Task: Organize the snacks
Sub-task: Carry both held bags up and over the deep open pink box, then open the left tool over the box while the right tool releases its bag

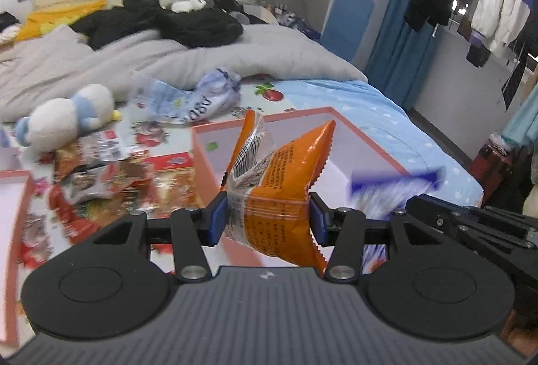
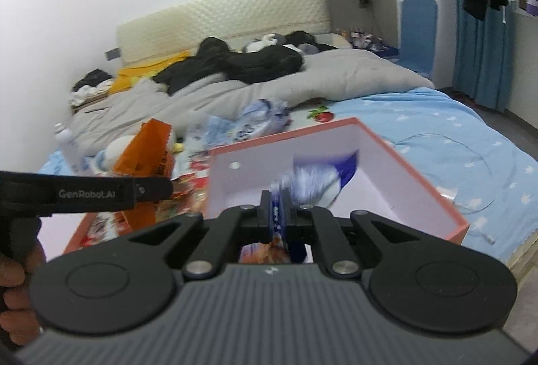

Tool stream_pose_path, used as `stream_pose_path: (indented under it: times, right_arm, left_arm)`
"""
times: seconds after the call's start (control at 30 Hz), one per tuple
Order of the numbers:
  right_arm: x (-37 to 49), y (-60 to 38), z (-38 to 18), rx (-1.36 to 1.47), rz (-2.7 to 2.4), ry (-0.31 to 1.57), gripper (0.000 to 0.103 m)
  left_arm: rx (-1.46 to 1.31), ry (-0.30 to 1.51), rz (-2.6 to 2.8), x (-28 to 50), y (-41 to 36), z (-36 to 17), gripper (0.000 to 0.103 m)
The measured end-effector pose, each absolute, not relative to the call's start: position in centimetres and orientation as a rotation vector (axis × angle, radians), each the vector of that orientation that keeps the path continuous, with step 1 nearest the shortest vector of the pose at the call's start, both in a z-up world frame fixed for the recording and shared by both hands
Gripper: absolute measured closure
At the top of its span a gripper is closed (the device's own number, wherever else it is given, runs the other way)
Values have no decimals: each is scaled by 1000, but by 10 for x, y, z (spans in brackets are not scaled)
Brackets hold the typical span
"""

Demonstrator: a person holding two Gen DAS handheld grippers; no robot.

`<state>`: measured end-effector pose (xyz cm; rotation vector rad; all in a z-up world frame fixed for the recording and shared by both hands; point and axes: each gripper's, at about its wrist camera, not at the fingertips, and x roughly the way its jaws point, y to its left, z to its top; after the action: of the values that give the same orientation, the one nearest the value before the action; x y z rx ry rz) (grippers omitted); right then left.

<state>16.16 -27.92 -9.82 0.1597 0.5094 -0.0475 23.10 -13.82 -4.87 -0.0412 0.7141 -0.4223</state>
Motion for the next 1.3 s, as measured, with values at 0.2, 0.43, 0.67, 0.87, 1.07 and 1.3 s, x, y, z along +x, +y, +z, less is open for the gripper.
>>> stream_pose_path:
  times: [0.2,0.43,0.67,0.87,1.07,1.3]
  right_arm:
    - [212,-311,-132,197,-79,619,96]
    - [242,-325,-163,220,-56,743,96]
    - [240,-331,-167,261,-44,761,94]
    - [227,-324,-154,252,-27,720,94]
    - [208,-313,-129,253,-7,664,94]
    - [168,-293,-107,276,38,597,93]
  left_arm:
    - [-88,854,-465,292,-171,-81,47]
    - [-92,1005,-463,334,-198,-122,47]
    - [-48,1019,-466,338,-204,-129,21]
    - [-83,970,-469,321,-181,-115,19]
    - [-86,857,-457,287,-153,-79,19]
    - [-47,733,-436,234,-127,-46,19]
